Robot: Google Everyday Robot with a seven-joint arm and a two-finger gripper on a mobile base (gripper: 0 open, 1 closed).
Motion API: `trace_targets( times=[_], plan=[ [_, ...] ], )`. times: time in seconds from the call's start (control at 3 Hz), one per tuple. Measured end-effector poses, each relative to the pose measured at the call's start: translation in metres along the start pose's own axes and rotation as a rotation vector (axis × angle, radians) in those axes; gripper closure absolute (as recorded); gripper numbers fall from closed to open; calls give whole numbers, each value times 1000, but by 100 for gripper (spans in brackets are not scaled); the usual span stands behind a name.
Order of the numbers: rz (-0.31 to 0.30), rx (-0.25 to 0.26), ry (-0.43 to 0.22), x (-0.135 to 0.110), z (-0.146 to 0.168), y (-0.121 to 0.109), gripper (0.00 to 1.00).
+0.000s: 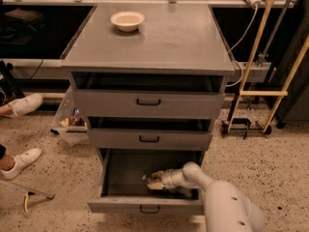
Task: Pick water bottle from bottom drawer and place on counter
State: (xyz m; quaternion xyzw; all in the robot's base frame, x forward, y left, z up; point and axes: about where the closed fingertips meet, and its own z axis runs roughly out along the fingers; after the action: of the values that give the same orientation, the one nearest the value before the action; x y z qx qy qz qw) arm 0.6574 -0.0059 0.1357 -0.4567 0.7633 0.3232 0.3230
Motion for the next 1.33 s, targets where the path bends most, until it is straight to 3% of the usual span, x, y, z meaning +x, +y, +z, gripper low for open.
trace_targets(
  times=[0.33,0.67,1.0,1.33],
  plan=[
    [-177,183,-53,-68,-69,-35,100],
    [-262,327,-103,-125,-129,-53,100],
    [-262,327,-103,-125,-129,-53,100],
    [-239,313,-83,-116,-134,-31,100]
  ],
)
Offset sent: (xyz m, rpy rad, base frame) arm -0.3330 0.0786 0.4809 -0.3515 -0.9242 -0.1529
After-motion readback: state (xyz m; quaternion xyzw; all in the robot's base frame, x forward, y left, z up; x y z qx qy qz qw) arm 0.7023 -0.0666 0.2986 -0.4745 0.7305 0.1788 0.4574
